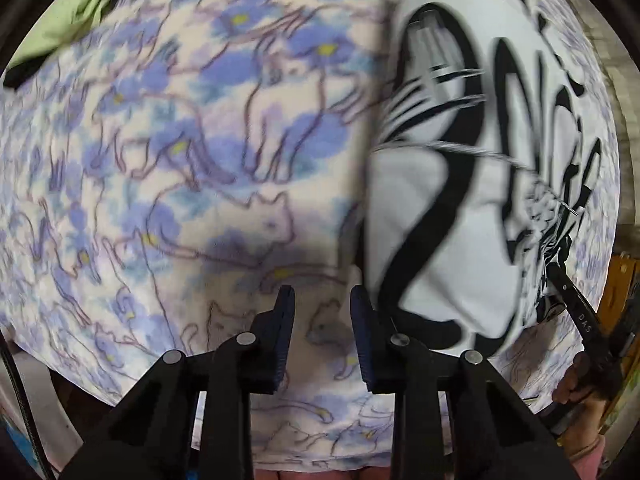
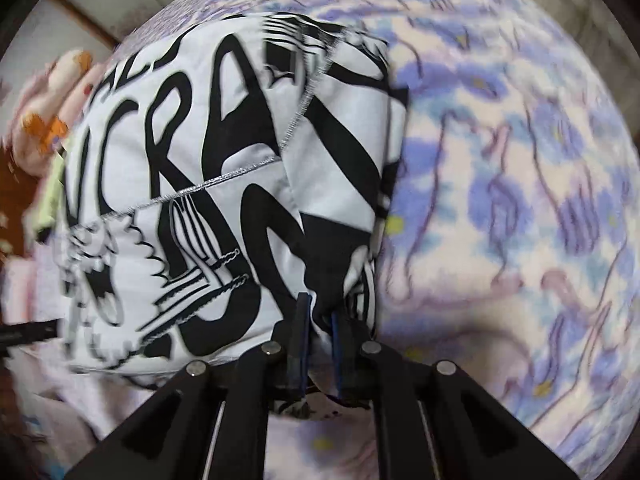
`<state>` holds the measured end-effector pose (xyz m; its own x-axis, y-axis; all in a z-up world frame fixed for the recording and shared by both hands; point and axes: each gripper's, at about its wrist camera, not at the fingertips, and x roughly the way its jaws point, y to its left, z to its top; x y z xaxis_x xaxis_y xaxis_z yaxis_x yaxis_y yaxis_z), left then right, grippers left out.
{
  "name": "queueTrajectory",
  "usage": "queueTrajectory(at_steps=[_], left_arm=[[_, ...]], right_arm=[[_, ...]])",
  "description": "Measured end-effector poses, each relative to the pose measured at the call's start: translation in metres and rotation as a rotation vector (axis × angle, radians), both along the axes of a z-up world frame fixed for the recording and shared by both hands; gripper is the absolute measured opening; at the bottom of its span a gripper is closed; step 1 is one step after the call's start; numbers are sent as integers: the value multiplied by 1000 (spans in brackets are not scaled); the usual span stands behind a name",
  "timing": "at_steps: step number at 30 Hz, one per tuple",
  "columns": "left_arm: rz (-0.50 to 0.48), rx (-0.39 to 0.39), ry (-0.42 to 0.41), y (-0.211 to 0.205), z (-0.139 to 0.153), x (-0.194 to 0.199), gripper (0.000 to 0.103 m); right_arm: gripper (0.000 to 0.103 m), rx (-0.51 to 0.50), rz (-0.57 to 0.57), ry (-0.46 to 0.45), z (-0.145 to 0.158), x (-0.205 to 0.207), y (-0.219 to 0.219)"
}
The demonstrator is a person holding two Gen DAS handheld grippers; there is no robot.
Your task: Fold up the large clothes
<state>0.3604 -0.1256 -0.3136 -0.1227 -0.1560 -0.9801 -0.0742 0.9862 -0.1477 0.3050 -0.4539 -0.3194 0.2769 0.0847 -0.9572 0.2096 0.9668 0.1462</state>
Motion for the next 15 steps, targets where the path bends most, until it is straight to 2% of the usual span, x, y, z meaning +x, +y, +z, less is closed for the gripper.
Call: queueTrajectory(at_steps=[2, 5, 9, 15], left_arm=[[26, -16, -4, 8, -1, -4, 27], [31, -23, -75, 14, 9, -11, 27], [54, -86, -207, 16, 31, -21, 27], [-18, -160, -400, -8, 70, -40, 27]], right_arm=[[10, -34, 10, -24, -1, 0, 8], [11, -41, 12, -74, 8, -8, 12], [14, 6, -30, -154, 29, -36, -5], [18, -58, -34, -273, 70, -66, 2]])
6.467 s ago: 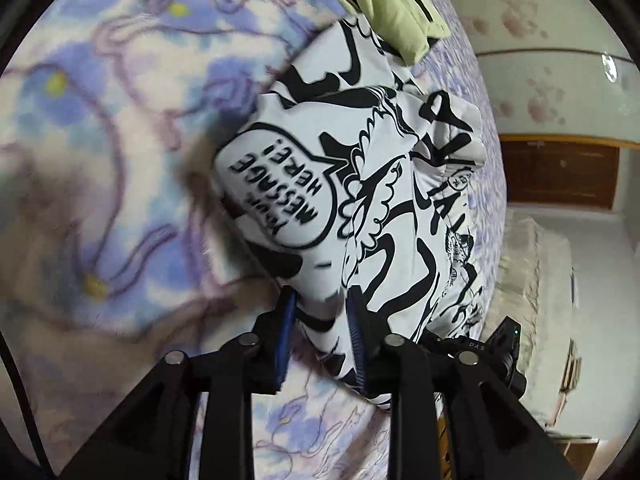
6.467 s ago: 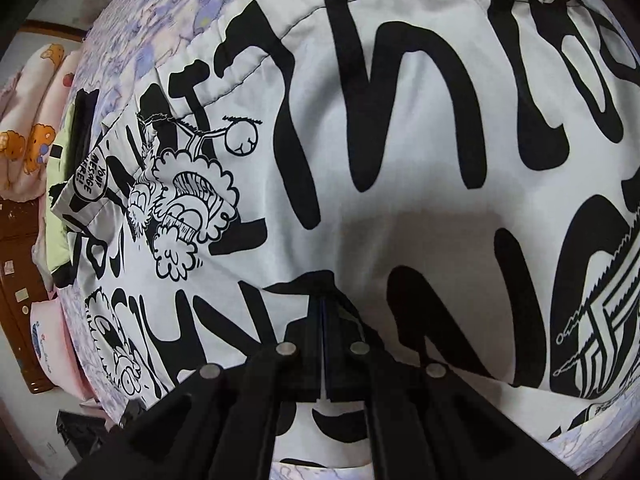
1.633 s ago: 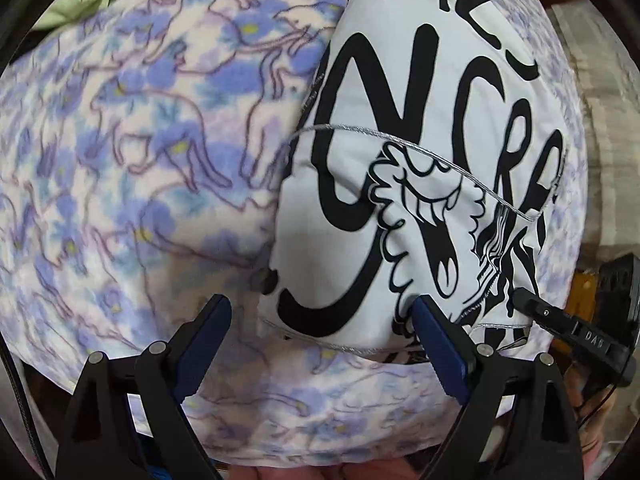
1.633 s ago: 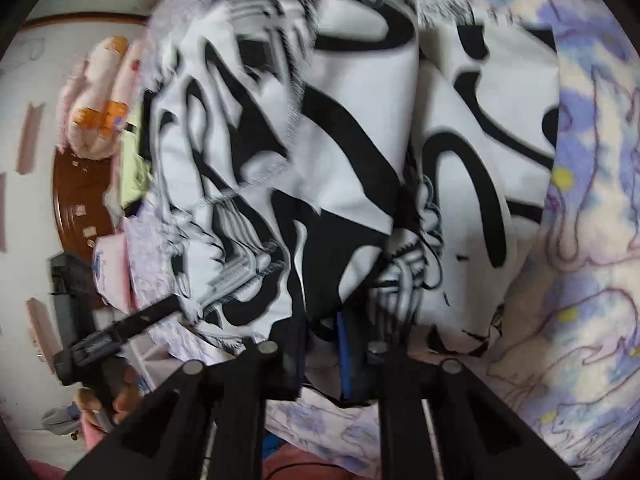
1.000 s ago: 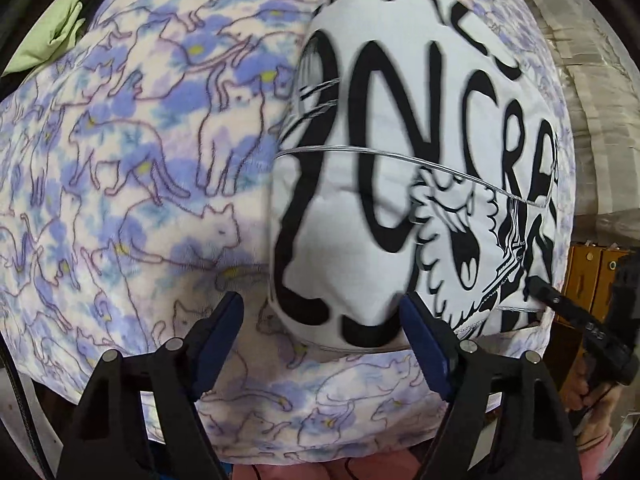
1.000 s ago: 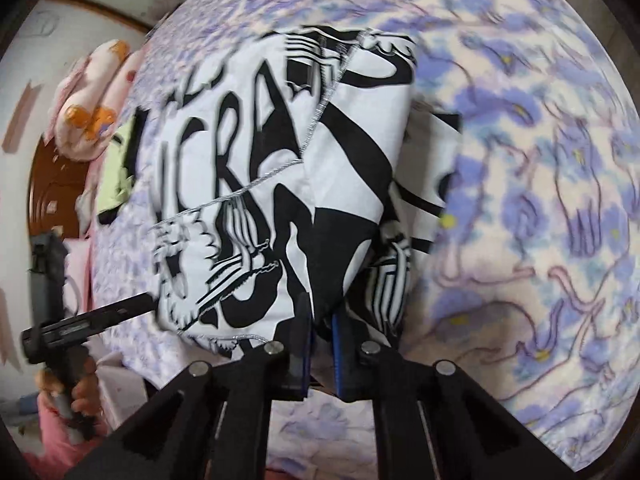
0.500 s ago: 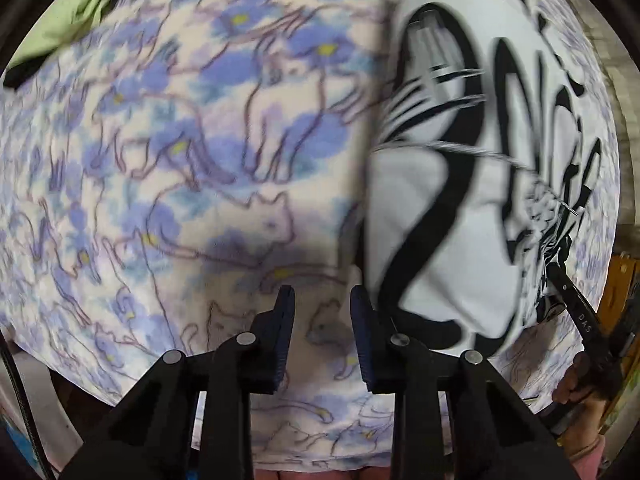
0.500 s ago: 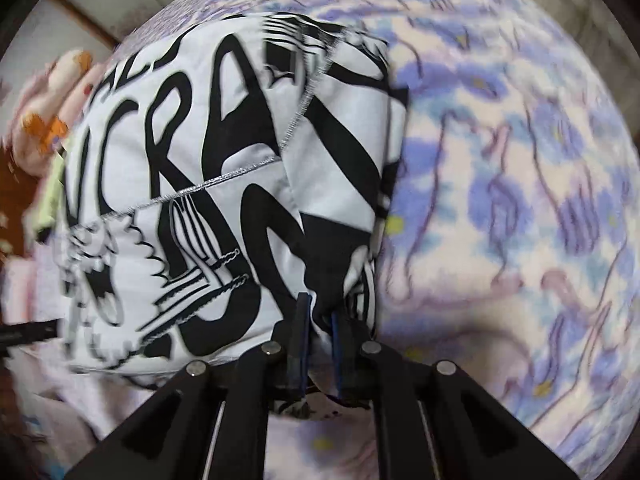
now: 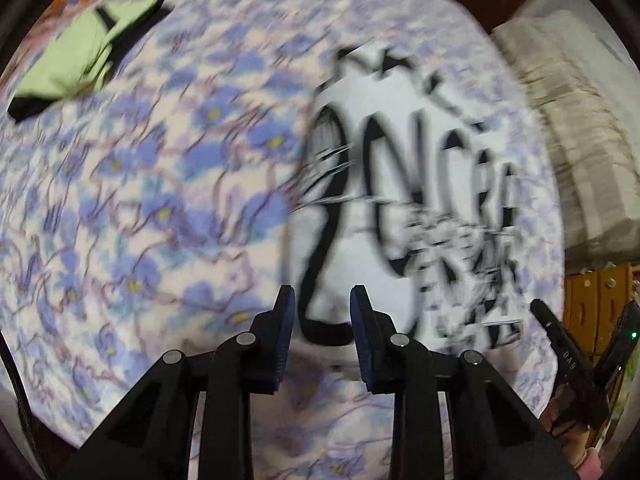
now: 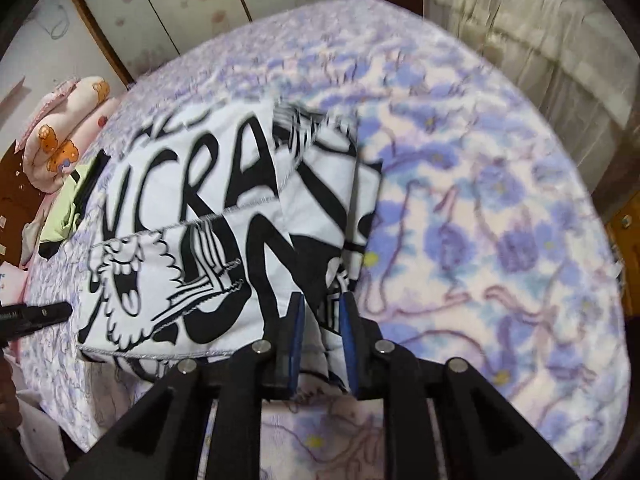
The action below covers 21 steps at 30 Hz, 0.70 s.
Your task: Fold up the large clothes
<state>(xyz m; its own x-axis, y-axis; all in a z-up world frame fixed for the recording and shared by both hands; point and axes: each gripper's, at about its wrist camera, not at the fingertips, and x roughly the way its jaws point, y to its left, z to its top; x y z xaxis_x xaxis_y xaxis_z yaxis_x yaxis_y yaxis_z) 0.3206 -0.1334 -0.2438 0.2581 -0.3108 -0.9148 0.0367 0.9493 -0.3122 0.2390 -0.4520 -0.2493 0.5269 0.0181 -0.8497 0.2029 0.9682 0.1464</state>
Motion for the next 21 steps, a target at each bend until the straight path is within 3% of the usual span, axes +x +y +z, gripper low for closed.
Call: queueTrajectory(at_steps=[3, 5, 8, 11, 13, 16, 21], left_arm=[[-69, -4, -22, -33, 8, 1, 26], [-111, 14, -36, -53, 7, -3, 13], [-146, -9, -23, -76, -1, -8, 9], [-135, -30, 18, -88, -13, -11, 9], [-127, -51, 43, -92, -25, -10, 9], [-116, -17, 65, -95, -46, -9, 9], [-68, -5, 79, -89, -72, -3, 1]], right_arm=[[18, 28, 50, -68, 15, -12, 14], [18, 47, 108, -109, 19, -14, 28], [16, 67, 225, -101, 15, -6, 58], [0, 92, 276, -93, -1, 1, 86], [0, 105, 311, -102, -13, 4, 102], [0, 75, 337, -85, -32, 9, 118], [0, 30, 336, -70, -63, 19, 115]])
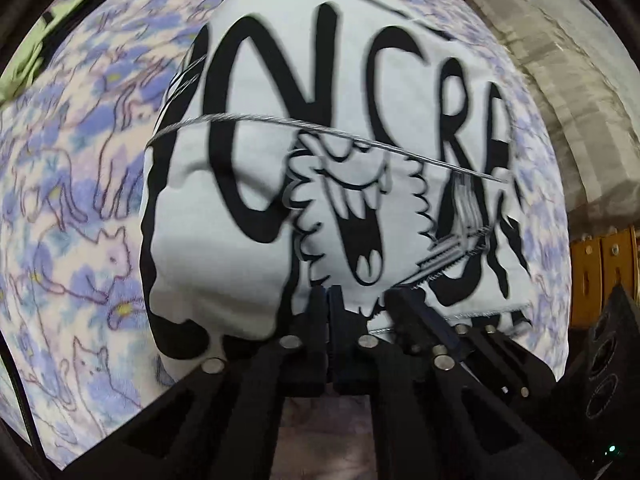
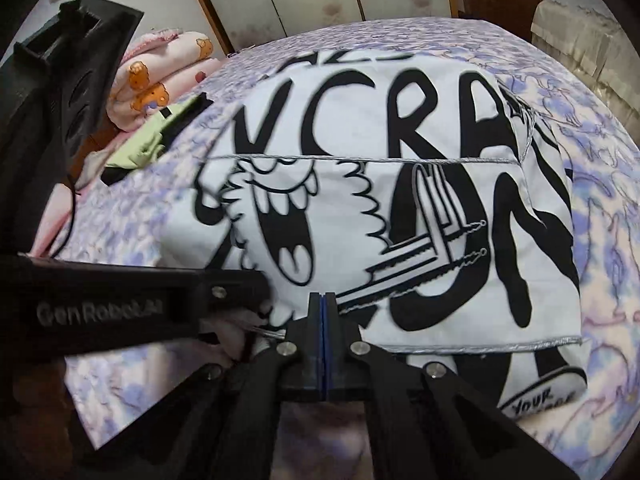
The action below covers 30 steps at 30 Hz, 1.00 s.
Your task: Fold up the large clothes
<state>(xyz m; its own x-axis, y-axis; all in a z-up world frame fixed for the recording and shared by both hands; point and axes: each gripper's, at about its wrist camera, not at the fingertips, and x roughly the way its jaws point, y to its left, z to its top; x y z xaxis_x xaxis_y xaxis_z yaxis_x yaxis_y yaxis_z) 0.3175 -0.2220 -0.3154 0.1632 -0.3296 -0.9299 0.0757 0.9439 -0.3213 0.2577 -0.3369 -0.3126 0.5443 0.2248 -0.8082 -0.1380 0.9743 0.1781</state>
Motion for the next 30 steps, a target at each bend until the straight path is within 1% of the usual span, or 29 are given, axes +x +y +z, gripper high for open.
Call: queueTrajectory(at_steps=[3, 8, 11, 14, 16, 17, 19, 20, 21, 23, 24, 25, 26, 28, 29, 30], left_arm=[[30, -28, 14, 10, -1, -2, 1], [9, -1, 3, 25, 11, -7, 1], [24, 20, -11, 39, 22, -9, 1], [28, 2, -5, 51, 24, -10, 1], [-1, 26, -9, 50, 20, -11, 1], [-1, 32, -12, 50, 18, -11, 1], [21, 36, 9, 50, 9, -9, 1], [35, 42, 23, 47, 8, -5, 1], [47, 54, 26, 46, 14, -2, 1], [28, 91, -13, 42, 29, 1, 1], [3, 103, -52, 38, 40, 3, 1], [-9, 102, -73, 34, 46, 5, 1], [-19, 87, -89, 32, 52, 10, 2], [-15, 43, -87, 29, 52, 22, 2], [-7, 26, -82, 26, 49, 32, 2], [0, 26, -82, 22, 45, 39, 2]], right_arm=[[0, -78, 20, -24, -2, 1, -7], [0, -154, -93, -23, 10, -7, -58], [0, -171, -98, -19, 17, -16, -77], [0, -209, -67, -20, 19, -22, -77], [0, -202, -78, -15, 18, -24, -79], [0, -189, -96, -17, 17, -24, -81], [0, -205, -108, -13, 14, -25, -80], [0, -216, -107, -11, 15, -23, -78], [0, -225, -108, -9, 20, -20, -75], [0, -201, -120, -32, 38, -16, -73], [0, -152, -122, -59, 49, -14, -73], [0, -113, -118, -77, 57, -11, -72], [0, -64, -106, -87, 63, -5, -69], [0, -10, -79, -73, 62, 7, -61], [0, 18, -61, -56, 55, 16, -54], [0, 37, -45, -48, 49, 24, -49]])
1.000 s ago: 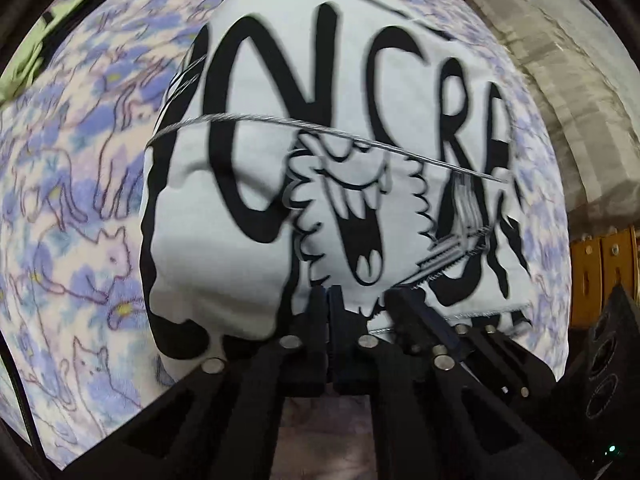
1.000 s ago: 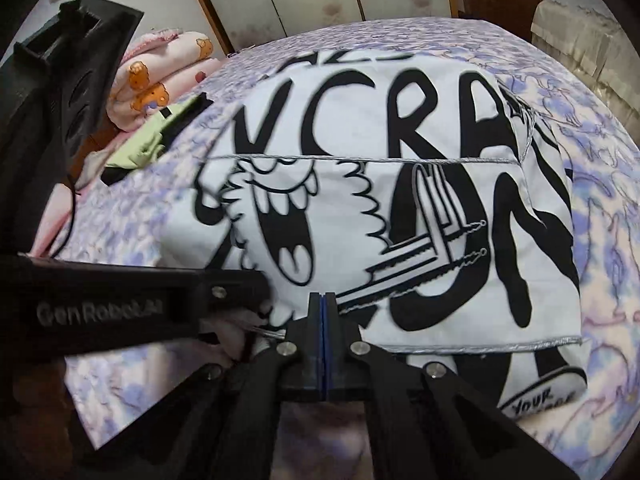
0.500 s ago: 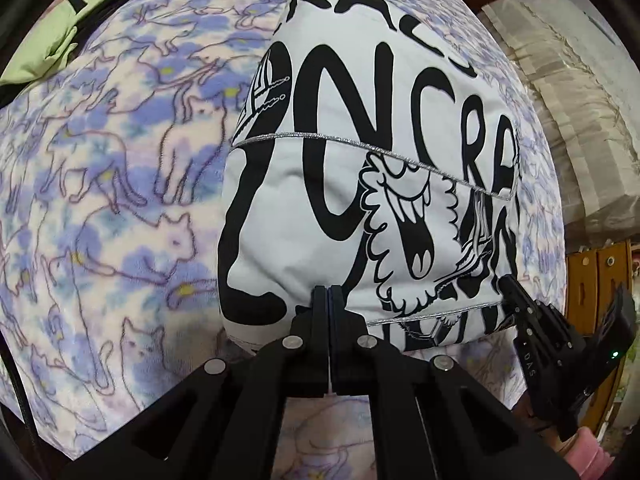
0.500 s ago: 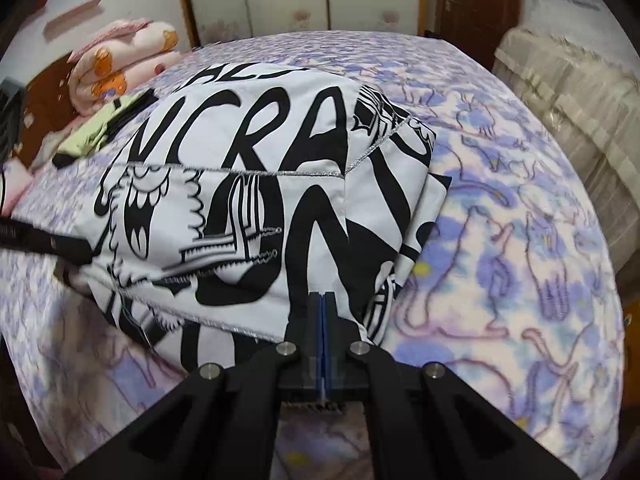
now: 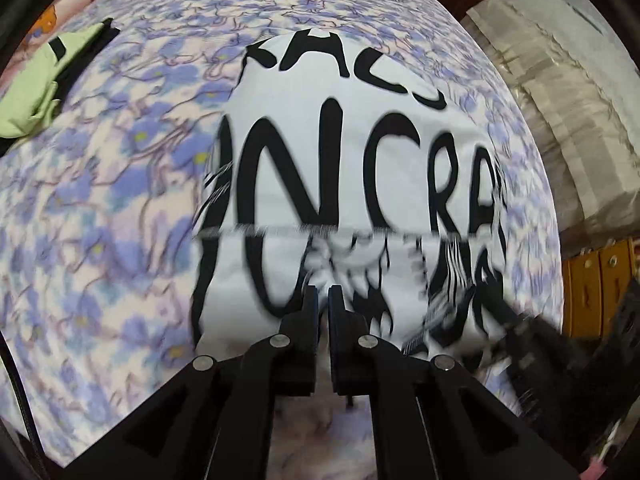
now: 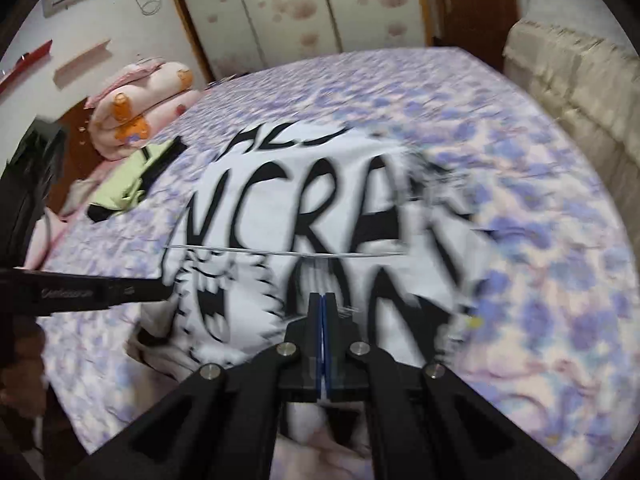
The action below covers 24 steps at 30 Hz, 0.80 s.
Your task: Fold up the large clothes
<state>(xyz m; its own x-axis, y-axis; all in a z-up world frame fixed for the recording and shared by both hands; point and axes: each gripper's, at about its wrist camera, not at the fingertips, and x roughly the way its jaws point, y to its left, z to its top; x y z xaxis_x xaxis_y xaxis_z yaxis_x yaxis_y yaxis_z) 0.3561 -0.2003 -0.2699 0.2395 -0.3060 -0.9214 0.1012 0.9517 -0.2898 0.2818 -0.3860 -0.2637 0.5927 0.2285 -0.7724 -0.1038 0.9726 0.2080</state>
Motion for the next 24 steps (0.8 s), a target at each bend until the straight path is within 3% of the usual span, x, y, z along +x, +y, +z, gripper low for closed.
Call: queueTrajectory(at_steps=[5, 9, 17, 20, 24], left_arm=[[22, -72, 15, -10, -22, 45, 2], [3, -140, -4, -19, -23, 72, 2], [74, -167, -64, -20, -24, 131, 2], [102, -164, -89, -17, -27, 147, 2], [123, -189, -100, -8, -39, 158, 1]], right_arm=[[0, 60, 40, 15, -23, 42, 24], [0, 99, 18, -15, -25, 77, 25], [0, 123, -8, -100, -23, 142, 4], [0, 67, -78, -102, -28, 156, -11], [0, 155, -202, -62, -41, 160, -52]])
